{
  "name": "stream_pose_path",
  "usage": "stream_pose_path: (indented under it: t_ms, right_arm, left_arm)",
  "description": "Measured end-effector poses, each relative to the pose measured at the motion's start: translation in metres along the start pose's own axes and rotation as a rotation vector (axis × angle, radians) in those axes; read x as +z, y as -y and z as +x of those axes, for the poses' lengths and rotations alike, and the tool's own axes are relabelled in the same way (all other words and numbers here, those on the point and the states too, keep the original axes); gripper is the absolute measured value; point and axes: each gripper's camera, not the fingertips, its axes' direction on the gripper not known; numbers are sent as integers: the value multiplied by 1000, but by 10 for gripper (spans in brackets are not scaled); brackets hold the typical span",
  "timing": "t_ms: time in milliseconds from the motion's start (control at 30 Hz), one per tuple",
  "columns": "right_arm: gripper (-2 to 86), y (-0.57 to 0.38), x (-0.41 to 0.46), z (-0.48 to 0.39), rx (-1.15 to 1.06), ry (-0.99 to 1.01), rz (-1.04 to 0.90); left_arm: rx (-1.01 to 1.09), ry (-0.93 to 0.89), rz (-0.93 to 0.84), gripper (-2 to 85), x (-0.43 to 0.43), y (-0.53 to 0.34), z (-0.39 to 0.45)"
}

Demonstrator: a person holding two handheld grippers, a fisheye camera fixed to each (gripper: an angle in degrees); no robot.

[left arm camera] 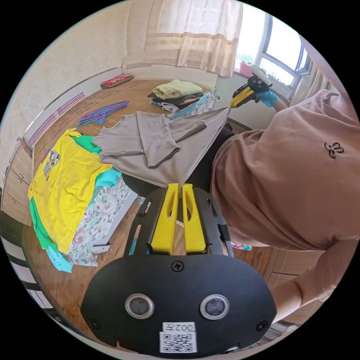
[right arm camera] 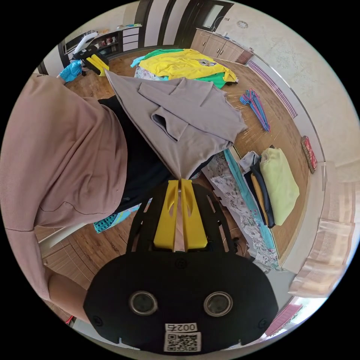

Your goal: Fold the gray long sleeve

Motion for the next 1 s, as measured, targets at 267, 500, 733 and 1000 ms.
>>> stream_pose_path:
  t_ms: [267,500,733,1000]
  right_arm:
    - [-9,39,10,63,136,-215,254]
    - [-9,116,48,151,310,-433,365]
    - [-9,191,128,239,394,-459,321]
    - [-9,263,259,328,484,-390,201]
  left_arm:
    - [-123,153,93,-10,-14,68,-57]
    - [-191,463,120,-9,-4,181,-130]
    - [-263,551,16,-10,55,269,-223]
    - [-371,548,-148,-9,153,336,-323]
